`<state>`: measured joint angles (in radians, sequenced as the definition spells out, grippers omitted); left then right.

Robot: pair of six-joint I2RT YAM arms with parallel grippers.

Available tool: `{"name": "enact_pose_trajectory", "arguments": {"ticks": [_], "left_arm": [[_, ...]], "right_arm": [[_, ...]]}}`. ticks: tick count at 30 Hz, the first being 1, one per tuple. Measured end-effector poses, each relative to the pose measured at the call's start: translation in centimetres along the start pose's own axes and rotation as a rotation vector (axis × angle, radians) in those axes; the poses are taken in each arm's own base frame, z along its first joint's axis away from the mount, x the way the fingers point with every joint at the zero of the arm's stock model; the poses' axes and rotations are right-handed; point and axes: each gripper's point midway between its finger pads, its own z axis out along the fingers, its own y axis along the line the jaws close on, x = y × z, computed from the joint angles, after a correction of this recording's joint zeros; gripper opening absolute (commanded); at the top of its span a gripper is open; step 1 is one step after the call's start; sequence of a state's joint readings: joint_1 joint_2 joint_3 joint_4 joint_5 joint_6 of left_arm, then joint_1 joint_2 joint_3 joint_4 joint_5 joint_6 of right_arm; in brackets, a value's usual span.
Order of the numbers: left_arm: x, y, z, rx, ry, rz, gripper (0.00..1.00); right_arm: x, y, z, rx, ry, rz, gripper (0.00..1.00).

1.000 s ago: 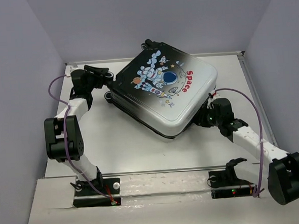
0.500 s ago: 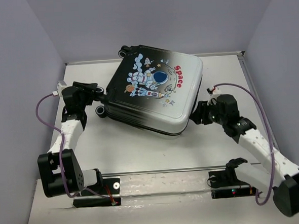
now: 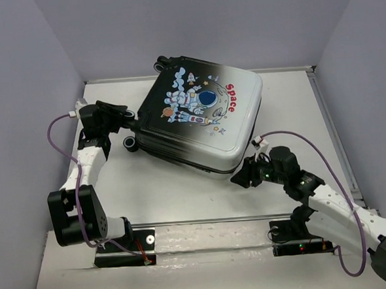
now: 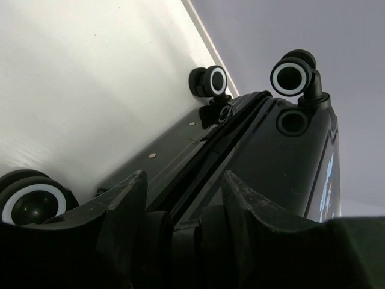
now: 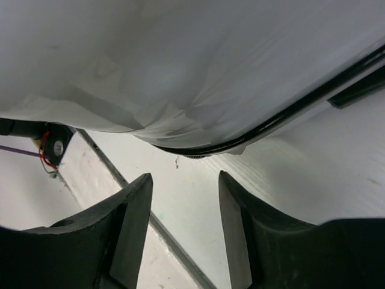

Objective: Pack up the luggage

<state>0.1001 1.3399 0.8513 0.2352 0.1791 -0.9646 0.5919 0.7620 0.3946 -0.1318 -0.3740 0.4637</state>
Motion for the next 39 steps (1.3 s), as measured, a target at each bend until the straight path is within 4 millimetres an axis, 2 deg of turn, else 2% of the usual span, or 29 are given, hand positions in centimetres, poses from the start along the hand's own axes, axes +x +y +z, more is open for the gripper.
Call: {"name": "enact_pose_trajectory", "arguments": {"ticks": [4, 8, 14, 18, 19, 21, 22, 24, 25, 26, 28, 30, 33, 34, 35, 37, 39], "left_arm": [[0.0, 0.0, 0.4, -0.022, 0.016, 0.01, 0.06], [-0.3, -0.2, 1.7, -0.038, 0.041, 0.015, 0.06], [-0.6, -0.2, 2.5, -0.037, 0.049, 0.016, 0.06], [-0.7, -0.3, 2.7, -0.03, 0.047, 0.018, 0.06], [-0.7, -0.3, 2.7, -0.029, 0.045, 0.018, 0.06], [-0.7, -0.3, 2.6, -0.028, 0.042, 0.019, 0.08], [-0.7, -0.2, 2.5, -0.03, 0.043, 0.02, 0.24], [-0.7, -0.2, 2.4, -0.034, 0.041, 0.024, 0.46], [-0.7, -0.1, 2.3, -0.036, 0.039, 0.026, 0.71], [-0.8, -0.1, 2.2, -0.038, 0.035, 0.027, 0.81], [-0.7, 0.3, 1.7, -0.042, 0.036, 0.075, 0.91], [-0.5, 1.0, 1.1, -0.067, 0.045, 0.112, 0.89], [-1.2, 0.4, -0.9, -0.07, 0.02, 0.191, 0.84], [-1.6, 0.1, -1.9, -0.067, 0.001, 0.225, 0.8], [-2.2, -0.8, -3.2, -0.048, -0.026, 0.252, 0.68], [-2.9, -2.1, -5.9, -0.013, -0.081, 0.308, 0.55], [-2.3, -3.5, -8.4, 0.034, -0.116, 0.371, 0.45]], "right_arm": [[-0.5, -0.3, 1.0, -0.006, -0.044, -0.03, 0.57], [-1.1, -1.7, 2.4, 0.046, -0.062, -0.064, 0.57], [-2.1, -2.2, 3.2, 0.063, -0.104, -0.124, 0.54], [-2.1, -2.1, 3.4, 0.055, -0.117, -0.146, 0.45], [-2.1, -2.1, 3.4, 0.053, -0.119, -0.15, 0.38], [-2.0, -2.0, 3.5, 0.048, -0.12, -0.154, 0.31], [-1.9, -2.0, 3.6, 0.04, -0.115, -0.152, 0.22], [-1.6, -1.8, 3.8, 0.025, -0.112, -0.156, 0.14], [-1.5, -1.7, 3.9, 0.022, -0.113, -0.148, 0.07], [-1.4, -1.7, 3.9, 0.019, -0.112, -0.142, 0.07], [-1.1, -1.7, 3.8, 0.02, -0.114, -0.139, 0.07], [-1.3, -1.7, 3.7, 0.027, -0.124, -0.13, 0.07], [-1.5, -1.7, 3.1, 0.042, -0.136, -0.115, 0.07], [-1.5, -1.7, 3.0, 0.046, -0.137, -0.111, 0.07], [-1.4, -1.8, 2.9, 0.053, -0.136, -0.104, 0.07], [-1.4, -2.0, 2.7, 0.067, -0.138, -0.09, 0.07], [-1.4, -2.1, 2.6, 0.074, -0.139, -0.081, 0.07]]}}
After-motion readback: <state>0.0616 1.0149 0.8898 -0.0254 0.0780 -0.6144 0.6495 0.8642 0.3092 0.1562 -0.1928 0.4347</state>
